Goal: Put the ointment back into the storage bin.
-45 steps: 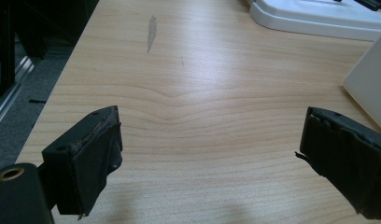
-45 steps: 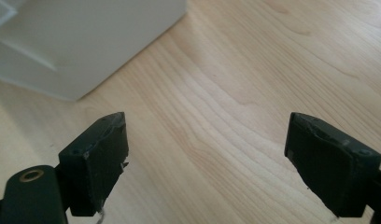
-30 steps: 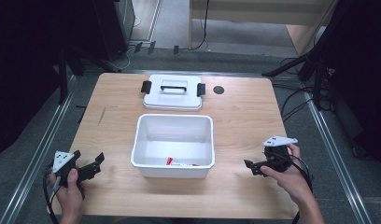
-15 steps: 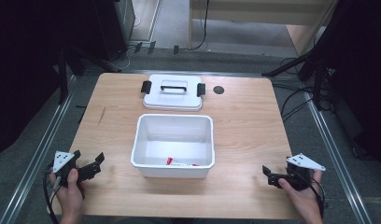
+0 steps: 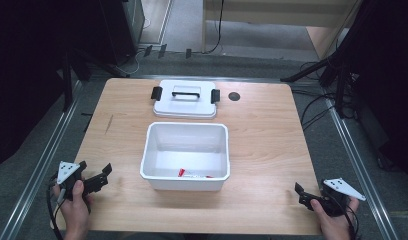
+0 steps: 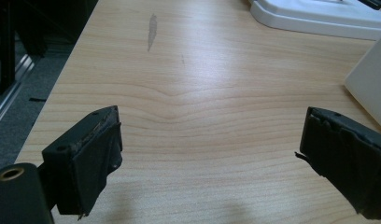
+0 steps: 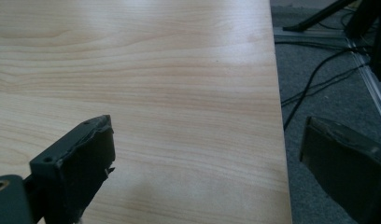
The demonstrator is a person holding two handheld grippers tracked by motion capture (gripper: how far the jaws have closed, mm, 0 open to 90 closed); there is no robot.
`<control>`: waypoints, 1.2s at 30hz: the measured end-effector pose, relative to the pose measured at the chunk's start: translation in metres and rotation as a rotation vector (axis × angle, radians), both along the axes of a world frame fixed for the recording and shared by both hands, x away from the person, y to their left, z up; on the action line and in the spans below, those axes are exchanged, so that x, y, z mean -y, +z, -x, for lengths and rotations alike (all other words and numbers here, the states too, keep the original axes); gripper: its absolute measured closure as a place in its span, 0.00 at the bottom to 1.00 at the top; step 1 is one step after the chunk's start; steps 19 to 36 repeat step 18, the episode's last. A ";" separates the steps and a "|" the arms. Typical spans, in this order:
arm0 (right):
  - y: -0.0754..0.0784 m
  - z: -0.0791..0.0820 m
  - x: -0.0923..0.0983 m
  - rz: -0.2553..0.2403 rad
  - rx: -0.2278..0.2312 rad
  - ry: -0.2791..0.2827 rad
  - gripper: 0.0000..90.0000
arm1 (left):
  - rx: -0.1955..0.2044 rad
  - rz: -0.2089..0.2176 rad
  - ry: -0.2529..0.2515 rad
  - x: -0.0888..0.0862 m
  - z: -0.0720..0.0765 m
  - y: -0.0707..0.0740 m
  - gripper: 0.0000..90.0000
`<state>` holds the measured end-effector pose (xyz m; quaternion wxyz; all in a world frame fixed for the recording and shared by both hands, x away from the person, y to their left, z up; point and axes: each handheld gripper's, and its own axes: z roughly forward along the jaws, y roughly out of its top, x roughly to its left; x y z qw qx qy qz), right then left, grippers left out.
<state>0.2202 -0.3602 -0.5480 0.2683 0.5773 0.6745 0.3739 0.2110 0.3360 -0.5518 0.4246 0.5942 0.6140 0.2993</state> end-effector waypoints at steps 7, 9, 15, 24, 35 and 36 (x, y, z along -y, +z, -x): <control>0.000 -0.002 -0.004 0.032 -0.011 -0.029 0.08 | -0.004 -0.003 -0.014 0.001 -0.001 0.000 0.07; -0.001 -0.002 -0.003 0.033 -0.013 -0.028 0.09 | -0.004 -0.005 -0.015 0.001 -0.001 0.000 0.07; -0.001 -0.004 -0.004 0.038 -0.024 -0.030 0.13 | -0.014 -0.006 -0.012 0.001 -0.001 0.000 0.07; -0.001 -0.004 -0.004 0.033 -0.028 -0.026 0.14 | -0.013 -0.007 -0.012 0.001 -0.001 0.000 0.07; -0.001 -0.004 -0.004 0.033 -0.028 -0.026 0.14 | -0.013 -0.007 -0.012 0.001 -0.001 0.000 0.07; -0.001 -0.004 -0.004 0.033 -0.028 -0.026 0.14 | -0.013 -0.007 -0.012 0.001 -0.001 0.000 0.07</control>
